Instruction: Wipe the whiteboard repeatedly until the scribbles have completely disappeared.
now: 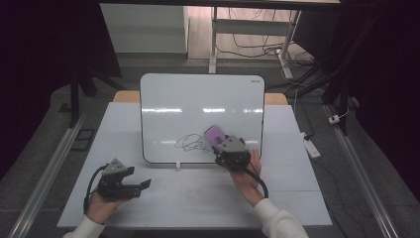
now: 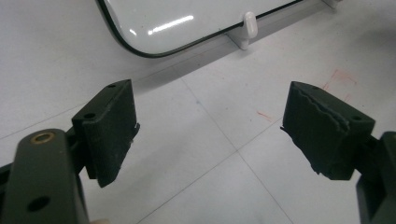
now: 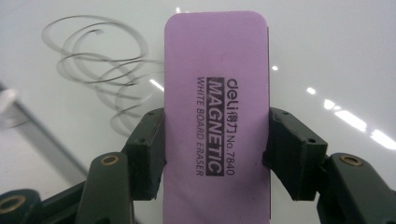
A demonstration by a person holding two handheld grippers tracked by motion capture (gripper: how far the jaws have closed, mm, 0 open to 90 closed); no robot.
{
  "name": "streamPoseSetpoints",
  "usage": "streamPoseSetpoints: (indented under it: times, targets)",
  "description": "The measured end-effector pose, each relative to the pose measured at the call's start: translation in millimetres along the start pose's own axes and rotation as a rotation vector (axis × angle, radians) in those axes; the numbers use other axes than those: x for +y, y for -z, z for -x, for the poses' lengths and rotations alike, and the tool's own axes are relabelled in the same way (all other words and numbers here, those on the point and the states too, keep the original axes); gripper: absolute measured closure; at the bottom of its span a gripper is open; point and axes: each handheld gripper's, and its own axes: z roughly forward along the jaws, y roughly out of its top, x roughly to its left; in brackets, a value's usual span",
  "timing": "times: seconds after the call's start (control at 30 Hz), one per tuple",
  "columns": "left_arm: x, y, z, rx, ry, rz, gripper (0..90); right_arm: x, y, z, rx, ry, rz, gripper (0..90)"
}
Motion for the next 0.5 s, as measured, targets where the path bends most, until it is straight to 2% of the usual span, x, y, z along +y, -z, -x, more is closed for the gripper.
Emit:
streamPoseSetpoints:
  times: [0.03,0.1,0.17,0.23,0.3,0.37,0.47,0.5]
  targets:
    - [0.3,-0.2,0.2,-0.001,-0.002,0.0,18.5,0.0,0.0,0.0,0.0,0.0,0.0,41.0]
    - [0.3,-0.3,0.3,-0.003,-0.005,0.0,18.5,2.3,-5.6,-17.4,0.028,0.049,-0.006,41.0]
    - [0.2,0.2,0.5,-0.004,-0.001,0.0,18.5,6.2,-12.4,-33.0,0.067,0.073,-0.004,41.0]
    - [0.2,0.6,1.1,-0.005,0.001,0.004,18.4,14.8,-21.0,-48.9,0.084,0.126,0.001,41.0]
    - [0.2,0.8,2.1,-0.008,-0.003,0.003,18.4,17.4,-22.7,-50.6,0.086,0.13,0.003,41.0]
    - [0.1,1.4,2.5,-0.009,-0.005,0.004,18.3,21.1,-23.3,-46.2,0.089,0.126,0.01,41.0]
    - [-0.7,2.0,2.1,-0.01,-0.002,0.007,18.3,27.8,-20.6,-27.5,0.014,0.107,0.035,41.0]
    - [-0.8,2.1,2.1,-0.009,-0.002,0.008,18.3,30.7,-18.9,-17.0,-0.011,0.071,0.05,41.0]
